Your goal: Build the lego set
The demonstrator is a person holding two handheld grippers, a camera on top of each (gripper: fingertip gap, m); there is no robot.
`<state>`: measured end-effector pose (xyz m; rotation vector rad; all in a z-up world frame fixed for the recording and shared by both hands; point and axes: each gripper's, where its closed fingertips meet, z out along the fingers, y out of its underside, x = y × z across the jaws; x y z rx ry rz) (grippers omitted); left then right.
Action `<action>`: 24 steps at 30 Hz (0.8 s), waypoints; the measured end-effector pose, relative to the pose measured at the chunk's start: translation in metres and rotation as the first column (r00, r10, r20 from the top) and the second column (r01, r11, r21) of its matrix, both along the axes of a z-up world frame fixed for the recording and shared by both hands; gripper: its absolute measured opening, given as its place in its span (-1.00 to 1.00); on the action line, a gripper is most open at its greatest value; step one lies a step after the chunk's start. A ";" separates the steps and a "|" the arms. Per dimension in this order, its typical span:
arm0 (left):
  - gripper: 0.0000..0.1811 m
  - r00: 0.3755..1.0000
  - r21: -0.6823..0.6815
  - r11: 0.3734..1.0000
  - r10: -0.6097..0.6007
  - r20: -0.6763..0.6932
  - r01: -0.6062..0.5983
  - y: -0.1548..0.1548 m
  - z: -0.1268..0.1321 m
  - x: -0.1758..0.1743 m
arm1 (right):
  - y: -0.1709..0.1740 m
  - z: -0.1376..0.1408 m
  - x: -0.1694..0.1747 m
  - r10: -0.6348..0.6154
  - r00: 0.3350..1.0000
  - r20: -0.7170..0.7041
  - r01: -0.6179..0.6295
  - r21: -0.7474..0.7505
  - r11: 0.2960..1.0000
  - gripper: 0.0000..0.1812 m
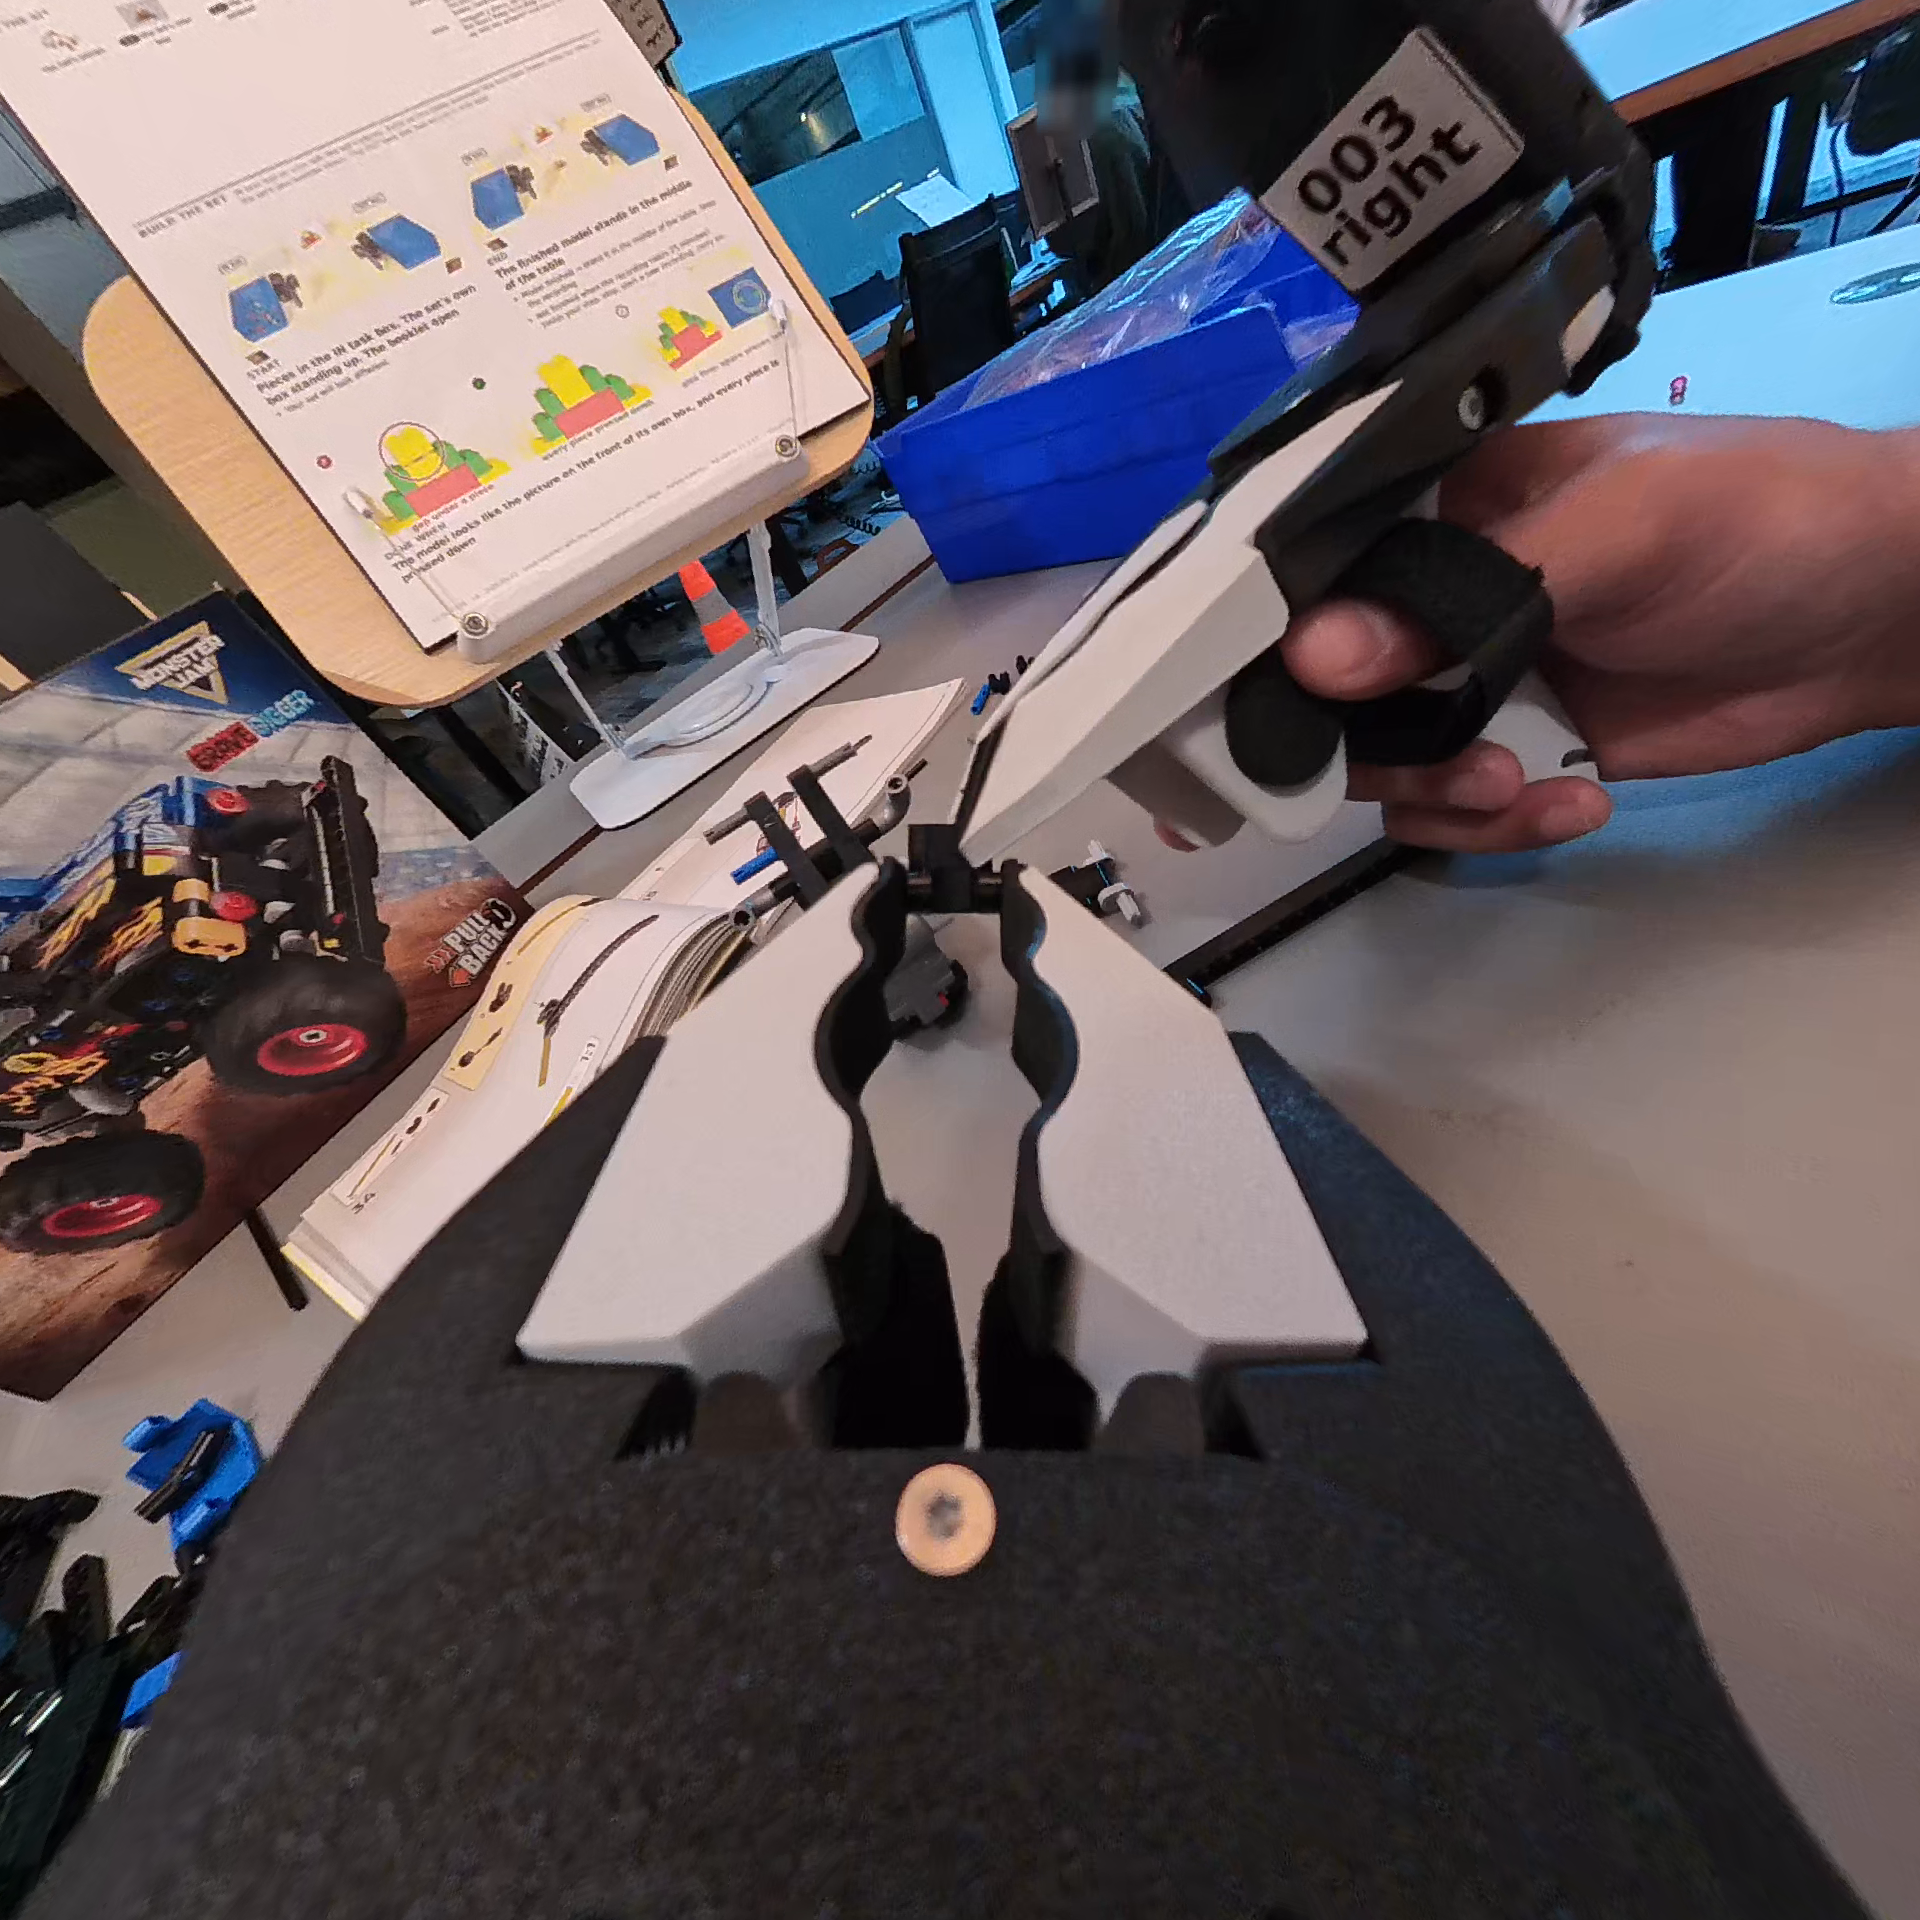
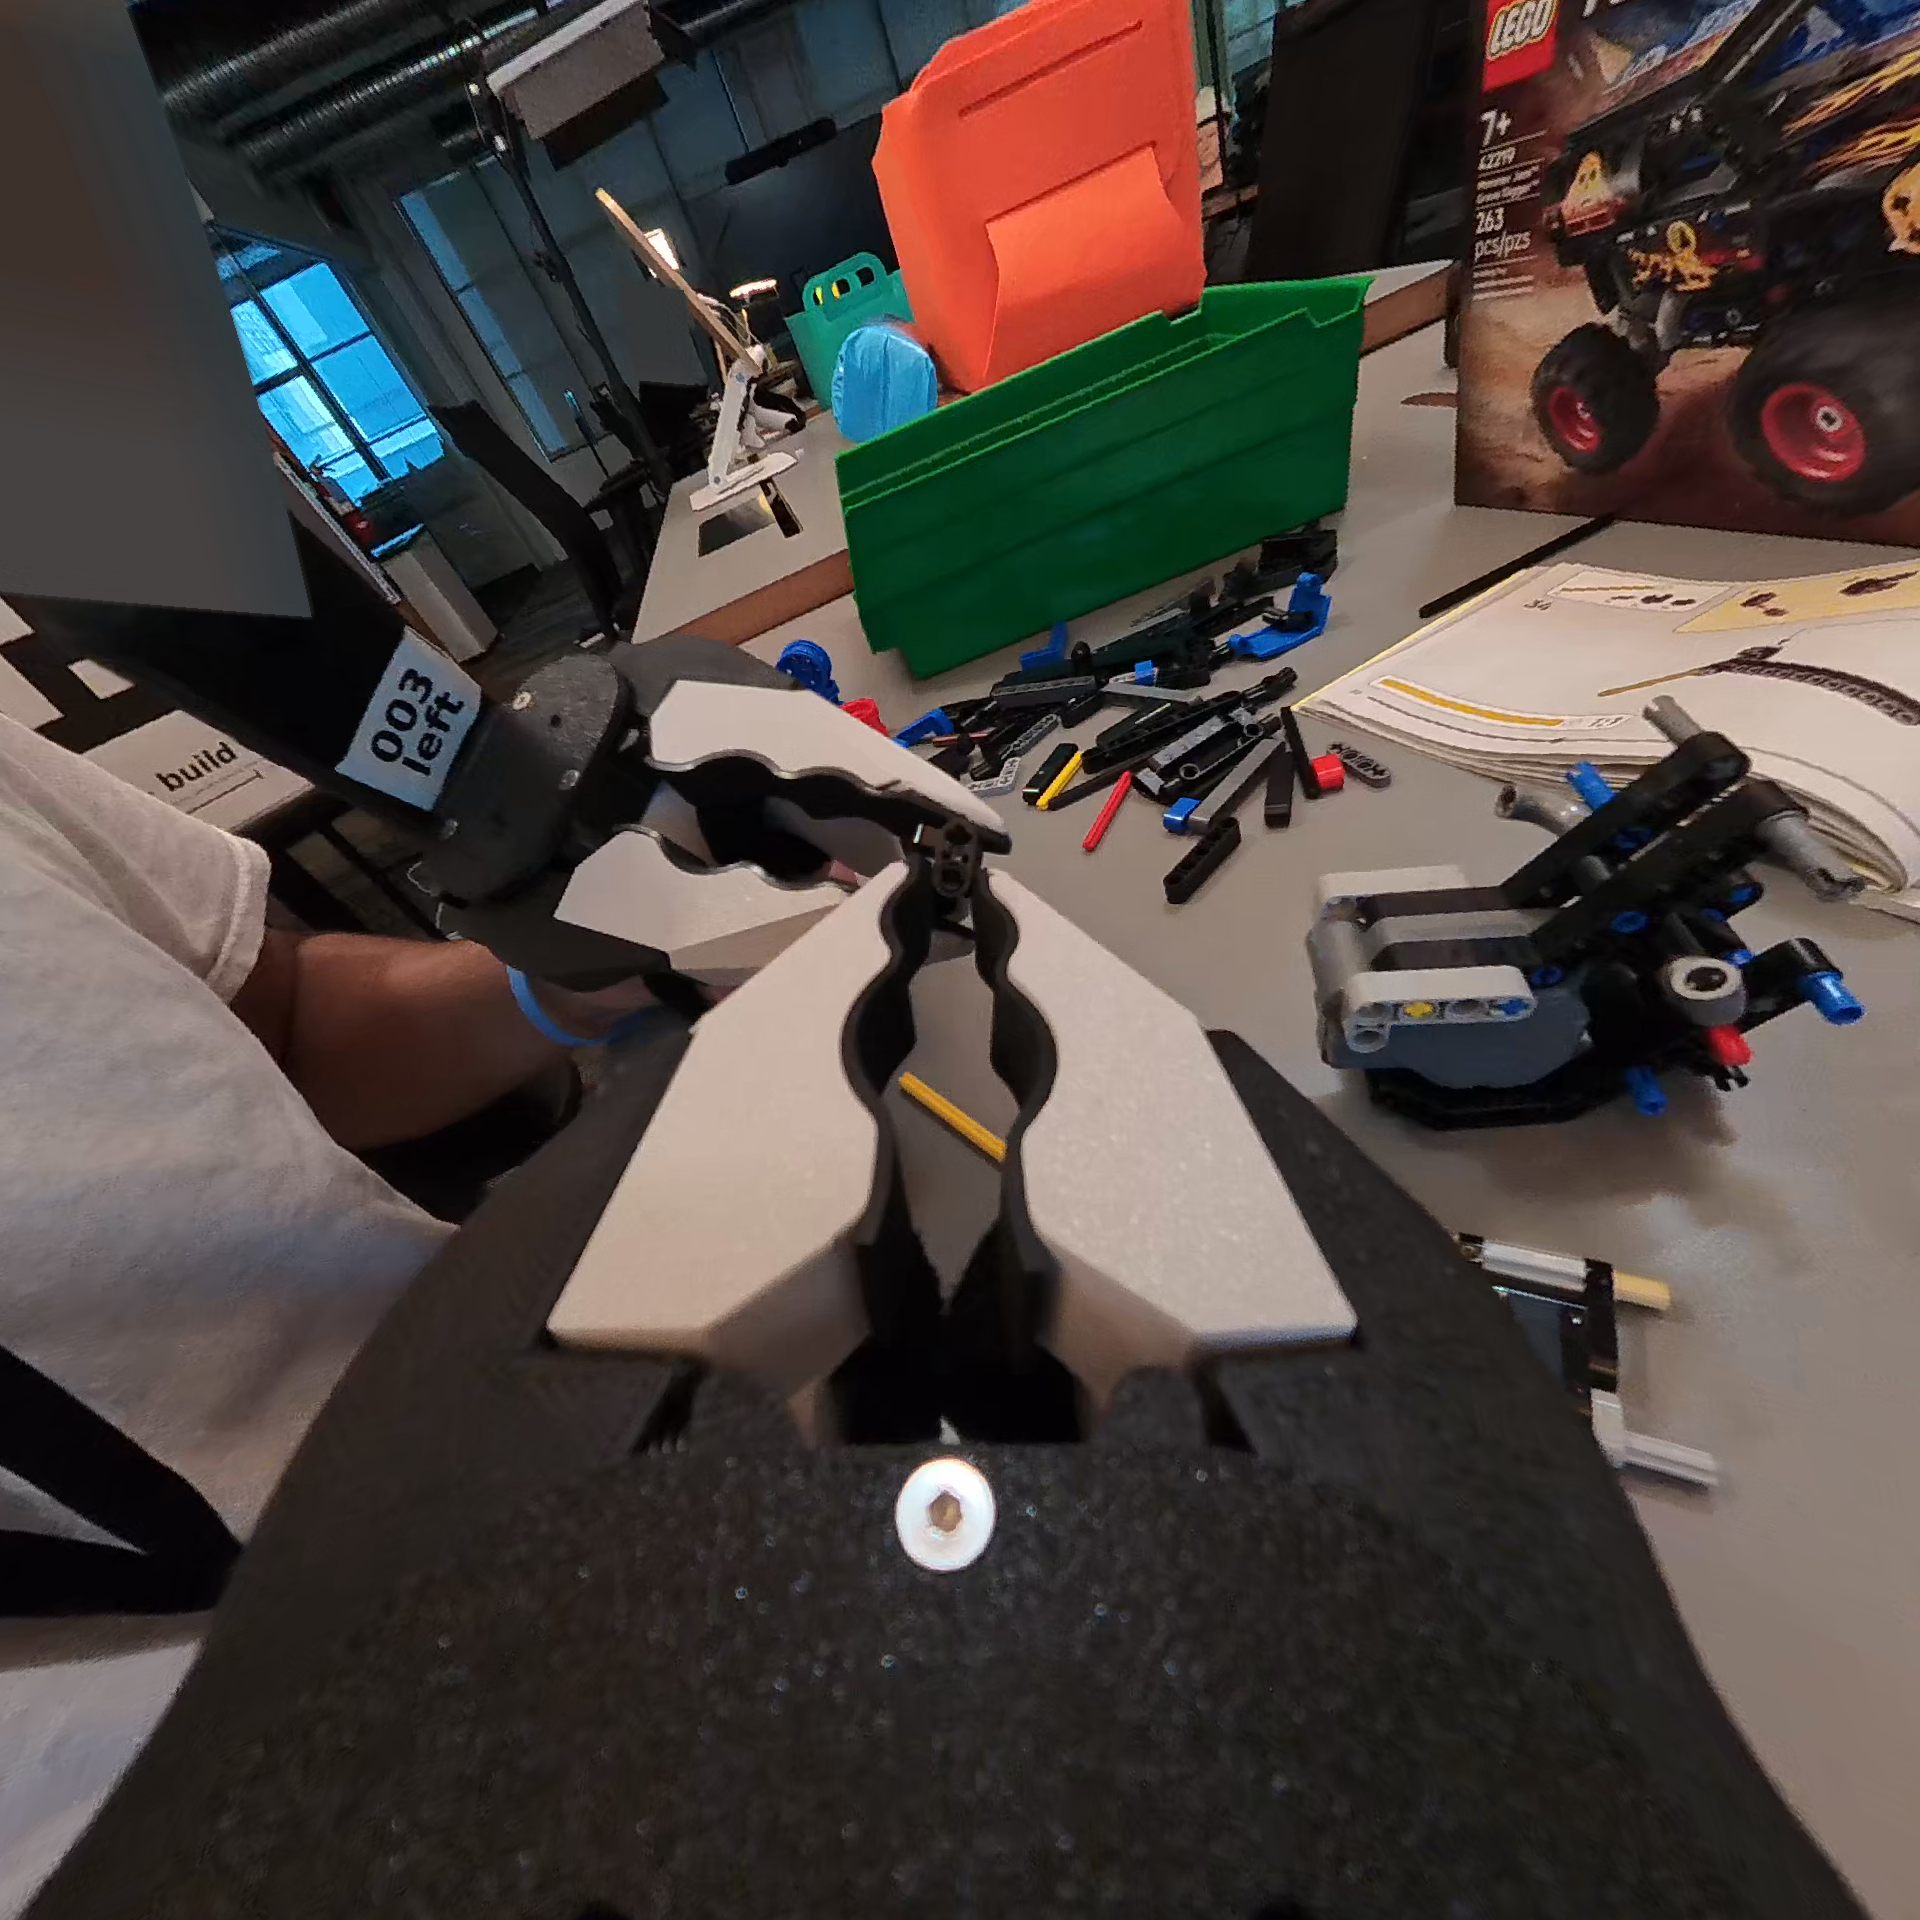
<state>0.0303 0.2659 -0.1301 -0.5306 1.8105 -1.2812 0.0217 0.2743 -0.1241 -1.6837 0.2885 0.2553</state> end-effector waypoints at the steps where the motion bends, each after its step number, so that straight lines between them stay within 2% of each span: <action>1: -0.83 1.000 0.001 1.000 0.000 -0.002 0.000 0.000 -0.001 0.000 | 0.000 0.000 0.000 -0.001 1.000 0.001 0.001 0.000 1.000 -0.93; 7: -0.83 0.999 -0.023 1.000 -0.022 -0.047 0.021 0.001 -0.004 0.000 | -0.003 0.003 0.003 -0.018 0.999 0.038 0.017 0.010 1.000 -0.93; 10: -0.80 0.980 -0.133 0.986 -0.125 -0.156 0.105 0.003 -0.002 -0.003 | -0.002 0.002 0.005 -0.047 0.989 0.140 0.048 -0.006 0.999 -0.93; 12: -0.78 0.945 -0.182 0.965 -0.229 -0.233 0.189 0.003 -0.001 -0.008 | -0.001 -0.001 0.005 -0.052 0.971 0.235 0.061 -0.030 0.998 -0.93; 15: -0.74 0.921 -0.101 0.962 -0.272 -0.278 0.253 0.008 -0.006 -0.010 | 0.002 -0.005 0.000 -0.031 0.940 0.339 0.056 -0.065 0.996 -0.93; 18: -0.78 0.908 0.011 0.950 -0.295 -0.298 0.313 0.008 -0.013 -0.013 | 0.004 -0.010 -0.002 -0.025 0.923 0.384 0.066 -0.092 0.994 -0.93; 24: -0.84 0.897 0.079 0.930 -0.322 -0.304 0.360 0.012 -0.014 -0.014 | 0.005 -0.017 -0.002 -0.017 0.872 0.489 0.094 -0.133 0.987 -0.93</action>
